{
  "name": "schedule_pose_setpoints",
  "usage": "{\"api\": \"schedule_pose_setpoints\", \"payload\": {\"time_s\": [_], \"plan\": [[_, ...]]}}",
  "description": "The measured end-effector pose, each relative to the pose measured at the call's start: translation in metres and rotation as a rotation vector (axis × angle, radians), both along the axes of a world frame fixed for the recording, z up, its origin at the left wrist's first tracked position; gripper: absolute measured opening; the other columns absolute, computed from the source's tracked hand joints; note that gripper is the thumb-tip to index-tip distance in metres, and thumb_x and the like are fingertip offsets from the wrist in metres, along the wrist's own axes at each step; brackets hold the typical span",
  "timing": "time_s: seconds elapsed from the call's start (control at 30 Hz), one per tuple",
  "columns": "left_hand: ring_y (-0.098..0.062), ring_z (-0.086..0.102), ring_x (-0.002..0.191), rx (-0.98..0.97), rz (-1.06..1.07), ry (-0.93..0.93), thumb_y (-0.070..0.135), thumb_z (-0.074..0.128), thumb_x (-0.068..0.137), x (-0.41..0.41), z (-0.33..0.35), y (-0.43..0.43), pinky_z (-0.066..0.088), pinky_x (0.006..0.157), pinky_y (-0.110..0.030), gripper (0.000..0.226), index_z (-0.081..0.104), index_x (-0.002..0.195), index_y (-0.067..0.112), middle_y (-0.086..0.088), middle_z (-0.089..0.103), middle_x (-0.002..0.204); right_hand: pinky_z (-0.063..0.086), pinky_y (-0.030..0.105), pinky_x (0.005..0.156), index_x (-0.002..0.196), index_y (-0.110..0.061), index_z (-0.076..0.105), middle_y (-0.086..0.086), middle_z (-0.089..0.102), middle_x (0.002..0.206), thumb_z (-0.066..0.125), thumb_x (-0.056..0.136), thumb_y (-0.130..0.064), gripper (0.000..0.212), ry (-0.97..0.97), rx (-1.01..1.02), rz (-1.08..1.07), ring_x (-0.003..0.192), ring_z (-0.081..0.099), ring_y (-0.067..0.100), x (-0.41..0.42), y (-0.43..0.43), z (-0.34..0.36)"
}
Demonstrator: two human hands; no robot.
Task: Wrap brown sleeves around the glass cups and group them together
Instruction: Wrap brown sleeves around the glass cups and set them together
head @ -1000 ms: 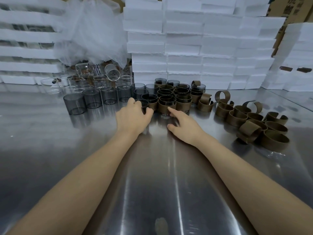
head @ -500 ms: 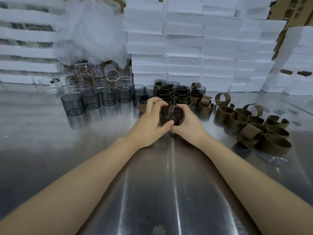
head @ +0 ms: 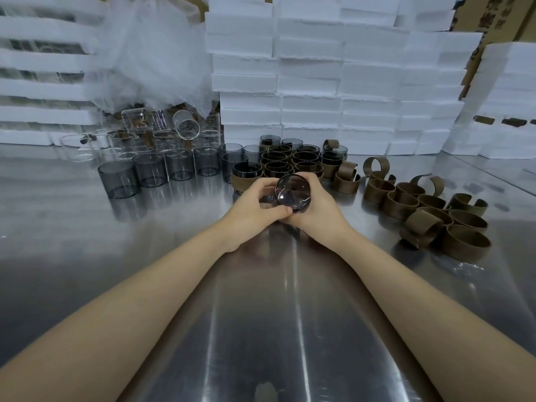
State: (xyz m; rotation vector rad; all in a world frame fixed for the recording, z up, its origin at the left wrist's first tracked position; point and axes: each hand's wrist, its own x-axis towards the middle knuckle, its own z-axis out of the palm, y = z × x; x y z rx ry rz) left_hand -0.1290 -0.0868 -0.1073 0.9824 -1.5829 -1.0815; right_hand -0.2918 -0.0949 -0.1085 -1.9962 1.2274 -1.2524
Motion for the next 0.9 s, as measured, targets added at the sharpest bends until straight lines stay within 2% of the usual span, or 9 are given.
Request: {"api": "schedule_pose_setpoints", "payload": {"time_s": [0.1, 0.2, 0.33, 0.43, 0.53, 0.63, 0.73, 0.8, 0.9], "plan": [[0.001, 0.067, 0.090, -0.004, 0.015, -0.017, 0.009, 0.075, 0.083, -0.0016, -0.0001, -0.0006, 0.051, 0.083, -0.018, 0.045, 0.055, 0.112, 0.037, 0.011, 0.061, 0.119, 0.041, 0.002, 0.075, 0.121, -0.023, 0.048, -0.022, 0.059, 0.101, 0.087, 0.066, -0.011, 0.068, -0.005, 0.022, 0.006, 0.089, 0.056, -0.019, -0.0027, -0.0024, -0.0008], [-0.002, 0.067, 0.093, 0.017, 0.012, -0.005, 0.008, 0.073, 0.084, -0.0020, 0.0004, -0.0004, 0.052, 0.090, -0.025, 0.045, 0.056, 0.118, 0.031, 0.009, 0.061, 0.120, 0.042, 0.004, 0.077, 0.123, -0.022, 0.049, -0.022, 0.059, 0.101, 0.087, 0.066, -0.012, 0.069, -0.007, 0.031, 0.009, 0.093, 0.057, -0.012, -0.0023, -0.0024, -0.0006], [-0.001, 0.066, 0.093, 0.050, 0.003, 0.033, 0.004, 0.068, 0.087, -0.0023, 0.0021, 0.0016, 0.054, 0.090, -0.027, 0.044, 0.056, 0.125, 0.022, 0.003, 0.062, 0.122, 0.042, 0.003, 0.076, 0.123, -0.022, 0.049, -0.022, 0.059, 0.102, 0.087, 0.067, -0.013, 0.069, 0.004, 0.031, 0.005, 0.091, 0.056, -0.016, -0.0014, -0.0019, 0.0002], [-0.011, 0.065, 0.103, 0.107, -0.021, 0.094, 0.002, 0.060, 0.091, -0.0019, 0.0041, 0.0015, 0.055, 0.092, -0.031, 0.037, 0.058, 0.122, 0.021, -0.001, 0.064, 0.122, 0.043, 0.005, 0.080, 0.125, -0.018, 0.049, -0.022, 0.058, 0.103, 0.088, 0.066, -0.015, 0.071, 0.023, 0.035, 0.001, 0.096, 0.057, -0.008, -0.0002, -0.0008, 0.0012], [-0.022, 0.065, 0.111, 0.147, -0.047, 0.101, 0.004, 0.052, 0.095, -0.0003, 0.0054, -0.0003, 0.055, 0.093, -0.031, 0.035, 0.057, 0.127, 0.018, -0.008, 0.065, 0.124, 0.046, 0.014, 0.087, 0.129, -0.014, 0.048, -0.019, 0.058, 0.105, 0.088, 0.066, -0.013, 0.074, 0.018, 0.056, 0.009, 0.101, 0.059, 0.004, 0.0000, -0.0001, 0.0025], [-0.030, 0.062, 0.117, 0.159, -0.043, 0.099, 0.007, 0.050, 0.098, -0.0002, 0.0054, -0.0008, 0.054, 0.094, -0.033, 0.034, 0.055, 0.129, 0.016, -0.012, 0.064, 0.125, 0.043, 0.006, 0.081, 0.129, -0.014, 0.047, -0.020, 0.058, 0.103, 0.086, 0.068, -0.008, 0.073, 0.012, 0.069, 0.025, 0.096, 0.058, -0.006, -0.0011, 0.0002, 0.0023], [-0.028, 0.065, 0.110, 0.153, -0.029, 0.117, 0.008, 0.046, 0.100, -0.0006, 0.0050, -0.0014, 0.056, 0.089, -0.030, 0.027, 0.056, 0.125, 0.015, -0.014, 0.064, 0.124, 0.040, 0.002, 0.078, 0.127, -0.014, 0.047, -0.021, 0.058, 0.102, 0.085, 0.068, -0.004, 0.071, 0.004, 0.068, 0.037, 0.090, 0.055, -0.017, -0.0018, 0.0003, 0.0014], [-0.023, 0.067, 0.102, 0.144, -0.032, 0.139, 0.010, 0.044, 0.102, -0.0005, 0.0043, -0.0020, 0.058, 0.084, -0.028, 0.021, 0.056, 0.119, 0.015, -0.013, 0.065, 0.121, 0.041, 0.003, 0.079, 0.127, -0.014, 0.047, -0.019, 0.058, 0.103, 0.084, 0.068, -0.002, 0.071, 0.005, 0.064, 0.045, 0.091, 0.056, -0.016, -0.0018, 0.0007, 0.0012], [-0.019, 0.068, 0.101, 0.123, -0.042, 0.139, 0.016, 0.042, 0.104, -0.0003, 0.0026, -0.0025, 0.057, 0.085, -0.027, 0.018, 0.054, 0.117, 0.014, -0.006, 0.066, 0.114, 0.042, 0.005, 0.082, 0.125, -0.017, 0.046, -0.017, 0.058, 0.106, 0.084, 0.069, -0.003, 0.069, 0.009, 0.062, 0.063, 0.095, 0.057, -0.009, -0.0017, 0.0008, 0.0014]]}}
